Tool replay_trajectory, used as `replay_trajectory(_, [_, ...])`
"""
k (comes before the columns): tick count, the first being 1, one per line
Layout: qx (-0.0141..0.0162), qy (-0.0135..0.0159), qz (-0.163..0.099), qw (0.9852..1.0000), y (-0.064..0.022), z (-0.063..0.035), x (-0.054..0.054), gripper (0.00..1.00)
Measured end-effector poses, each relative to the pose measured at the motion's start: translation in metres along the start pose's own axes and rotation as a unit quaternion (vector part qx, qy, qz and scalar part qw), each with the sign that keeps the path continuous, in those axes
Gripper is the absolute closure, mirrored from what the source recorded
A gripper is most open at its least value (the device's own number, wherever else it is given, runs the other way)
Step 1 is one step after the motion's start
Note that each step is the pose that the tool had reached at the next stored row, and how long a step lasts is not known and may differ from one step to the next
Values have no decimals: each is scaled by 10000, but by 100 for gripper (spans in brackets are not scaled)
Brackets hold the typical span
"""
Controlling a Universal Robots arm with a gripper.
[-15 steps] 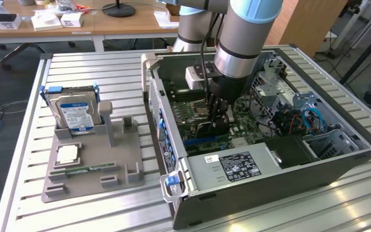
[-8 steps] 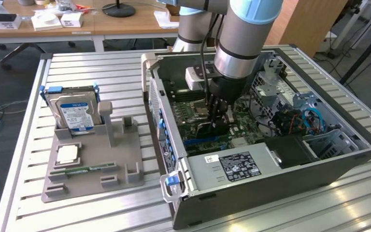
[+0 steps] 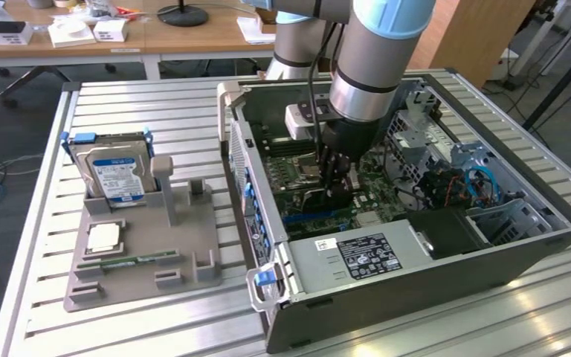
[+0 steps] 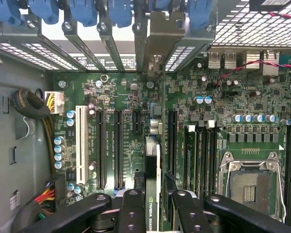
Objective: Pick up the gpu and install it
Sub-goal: 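Insert the gpu into the slot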
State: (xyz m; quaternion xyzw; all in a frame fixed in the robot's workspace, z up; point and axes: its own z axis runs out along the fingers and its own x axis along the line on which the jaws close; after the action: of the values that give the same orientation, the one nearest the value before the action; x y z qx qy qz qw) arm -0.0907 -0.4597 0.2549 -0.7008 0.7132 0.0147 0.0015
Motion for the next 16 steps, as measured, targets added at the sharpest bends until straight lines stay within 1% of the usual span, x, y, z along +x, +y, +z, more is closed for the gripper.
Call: replay_trajectory(16, [0, 1, 1, 10000, 5, 10, 0, 74])
